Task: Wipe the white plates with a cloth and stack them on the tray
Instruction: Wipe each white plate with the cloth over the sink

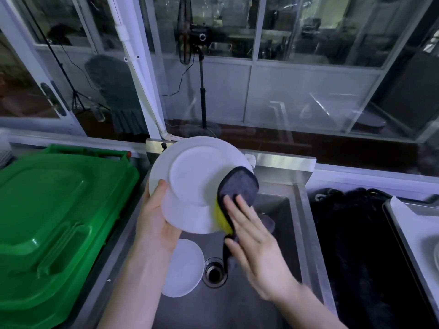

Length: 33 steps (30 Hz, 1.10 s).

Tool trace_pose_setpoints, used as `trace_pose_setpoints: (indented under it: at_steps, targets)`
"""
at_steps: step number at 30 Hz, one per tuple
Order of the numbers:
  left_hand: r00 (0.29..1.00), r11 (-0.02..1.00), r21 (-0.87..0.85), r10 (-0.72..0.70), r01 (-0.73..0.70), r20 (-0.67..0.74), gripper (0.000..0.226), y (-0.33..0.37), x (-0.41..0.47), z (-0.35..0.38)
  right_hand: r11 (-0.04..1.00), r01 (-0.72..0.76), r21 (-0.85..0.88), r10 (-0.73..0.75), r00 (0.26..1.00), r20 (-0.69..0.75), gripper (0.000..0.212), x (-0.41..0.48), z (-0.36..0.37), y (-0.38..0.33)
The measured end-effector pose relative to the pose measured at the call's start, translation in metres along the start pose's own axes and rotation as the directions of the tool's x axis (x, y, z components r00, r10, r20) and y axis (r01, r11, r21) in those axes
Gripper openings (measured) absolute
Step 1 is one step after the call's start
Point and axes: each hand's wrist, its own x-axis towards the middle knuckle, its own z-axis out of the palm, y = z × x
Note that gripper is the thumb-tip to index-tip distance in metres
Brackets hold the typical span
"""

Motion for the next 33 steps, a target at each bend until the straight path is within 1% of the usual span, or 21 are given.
trace_pose_setpoints:
  at_steps: [2,4,5,7,9,11,12,13,16,18,22,23,25,27,29,31,33]
  targets:
    - [0.991,0.993,-0.013,-0.117,0.117,-0.059,0.054,-0.009,-0.005,0.012,0.977,0.13,-0.168,-0.126,0.992,0.031,0.047,0.002,0.015,-0.011]
    - [0.972,0.976,-0.031,-0.22,0.218,-0.087,0.056,-0.015,-0.01,0.021,0.951,0.165,-0.261,-0.168,0.986,0.01,0.045,0.009,0.02,-0.015]
    - [0.972,0.976,-0.036,-0.219,0.217,-0.082,0.055,-0.016,-0.011,0.022,0.946,0.165,-0.278,-0.173,0.985,-0.005,0.044,0.011,0.018,-0.013]
    - [0.986,0.988,-0.05,-0.149,0.146,-0.072,0.05,-0.015,-0.01,0.022,0.954,0.131,-0.268,-0.148,0.988,-0.044,0.044,0.007,0.011,-0.004]
    - [0.994,0.995,-0.064,-0.087,0.083,-0.065,0.045,-0.01,-0.009,0.022,0.983,0.017,-0.182,-0.042,0.99,-0.133,0.044,-0.004,0.004,0.006]
    - [0.994,0.995,-0.075,-0.067,0.061,-0.09,0.043,-0.007,-0.011,0.024,0.994,-0.075,-0.078,0.058,0.979,-0.197,0.045,-0.008,0.003,0.007]
    - [0.992,0.995,-0.075,-0.078,0.071,-0.096,0.043,-0.009,-0.013,0.026,0.994,-0.076,-0.073,0.061,0.98,-0.191,0.044,-0.007,0.004,0.004]
    - [0.989,0.993,-0.065,-0.101,0.094,-0.11,0.045,-0.011,-0.016,0.028,0.994,-0.044,-0.101,0.028,0.986,-0.162,0.044,-0.004,0.008,-0.001]
    - [0.965,0.978,-0.034,-0.207,0.204,-0.16,0.051,-0.017,-0.027,0.034,0.969,0.111,-0.22,-0.123,0.992,-0.037,0.042,0.012,0.019,-0.015]
    - [0.953,0.969,-0.043,-0.248,0.244,-0.176,0.051,-0.017,-0.032,0.031,0.958,0.154,-0.241,-0.154,0.988,0.018,0.041,0.023,0.022,-0.021]
    - [0.959,0.97,-0.025,-0.243,0.242,-0.149,0.058,-0.014,-0.029,0.022,0.968,0.124,-0.219,-0.112,0.992,0.066,0.043,0.031,0.025,-0.023]
    - [0.96,0.971,-0.022,-0.24,0.24,-0.145,0.061,-0.014,-0.028,0.02,0.967,0.134,-0.216,-0.121,0.99,0.075,0.043,0.028,0.026,-0.023]
    - [0.96,0.968,-0.028,-0.251,0.249,-0.125,0.066,-0.011,-0.026,0.015,0.95,0.205,-0.236,-0.186,0.978,0.098,0.043,0.018,0.027,-0.018]
    - [0.966,0.973,-0.027,-0.23,0.228,-0.115,0.065,-0.009,-0.024,0.009,0.94,0.231,-0.251,-0.218,0.973,0.078,0.044,0.005,0.024,-0.009]
    - [0.979,0.986,-0.019,-0.169,0.168,-0.113,0.059,-0.007,-0.022,0.004,0.972,0.144,-0.188,-0.15,0.989,-0.015,0.045,-0.003,0.017,0.003]
    - [0.988,0.991,0.011,-0.131,0.132,-0.083,0.054,-0.005,-0.022,0.003,0.998,0.012,-0.057,-0.018,0.993,-0.115,0.045,-0.002,0.01,0.011]
    - [0.991,0.991,0.048,-0.126,0.128,-0.044,0.051,-0.003,-0.024,0.002,0.993,-0.094,0.075,0.105,0.981,-0.166,0.044,0.008,0.004,0.016]
